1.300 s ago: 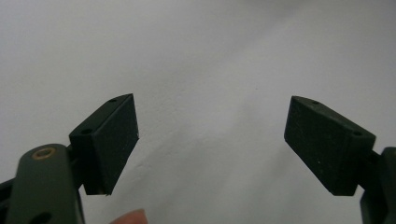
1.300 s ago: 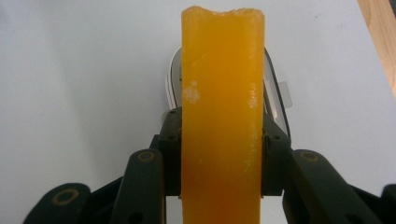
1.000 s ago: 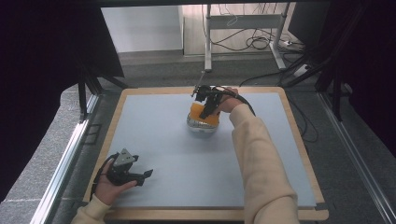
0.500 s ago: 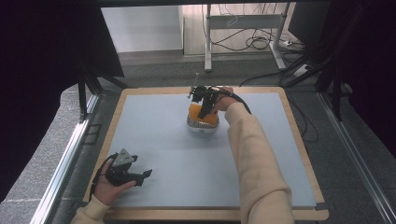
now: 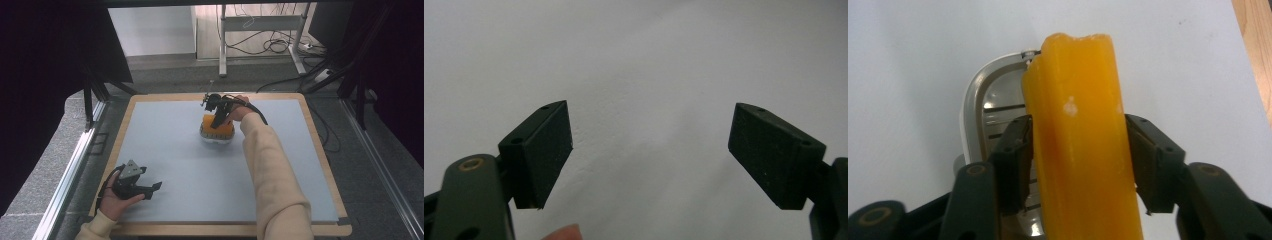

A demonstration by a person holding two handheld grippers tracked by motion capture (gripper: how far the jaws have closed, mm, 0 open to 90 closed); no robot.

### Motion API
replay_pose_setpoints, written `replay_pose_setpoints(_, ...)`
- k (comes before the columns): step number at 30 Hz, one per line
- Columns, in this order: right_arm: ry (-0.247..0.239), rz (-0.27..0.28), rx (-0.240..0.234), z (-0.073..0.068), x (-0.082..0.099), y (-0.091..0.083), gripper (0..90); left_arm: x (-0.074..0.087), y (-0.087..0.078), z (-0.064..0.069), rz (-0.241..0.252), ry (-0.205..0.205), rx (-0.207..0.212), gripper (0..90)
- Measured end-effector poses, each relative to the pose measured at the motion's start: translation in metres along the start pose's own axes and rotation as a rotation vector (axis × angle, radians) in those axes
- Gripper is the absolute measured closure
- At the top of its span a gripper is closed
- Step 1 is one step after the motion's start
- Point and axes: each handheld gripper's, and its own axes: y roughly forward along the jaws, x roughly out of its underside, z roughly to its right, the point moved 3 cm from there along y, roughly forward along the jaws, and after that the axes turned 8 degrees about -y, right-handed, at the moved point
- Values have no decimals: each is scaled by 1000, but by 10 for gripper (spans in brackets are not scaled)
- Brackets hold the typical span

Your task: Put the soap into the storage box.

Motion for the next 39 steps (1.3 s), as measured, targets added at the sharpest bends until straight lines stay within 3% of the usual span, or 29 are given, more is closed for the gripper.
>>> replay_pose_setpoints(1, 10, 5, 6, 0, 1, 0, 410, 0, 0, 0, 1, -1, 0, 181)
replay_pose_setpoints(6, 162, 38, 94, 5, 5, -7, 335, 0, -1, -1, 1, -4, -2, 181)
replay_pose_setpoints(12, 190, 62, 109, 3, 9, -15, 313, 0, 0, -1, -1, -1, -3, 180)
replay_pose_setpoints(25, 292, 165, 149, -20, 24, -40, 296, -1, -1, 0, 5, -3, -2, 180)
replay_pose_setpoints(39, 334, 268, 195, -71, 64, -51, 281, -1, -2, 1, 13, -10, -1, 181)
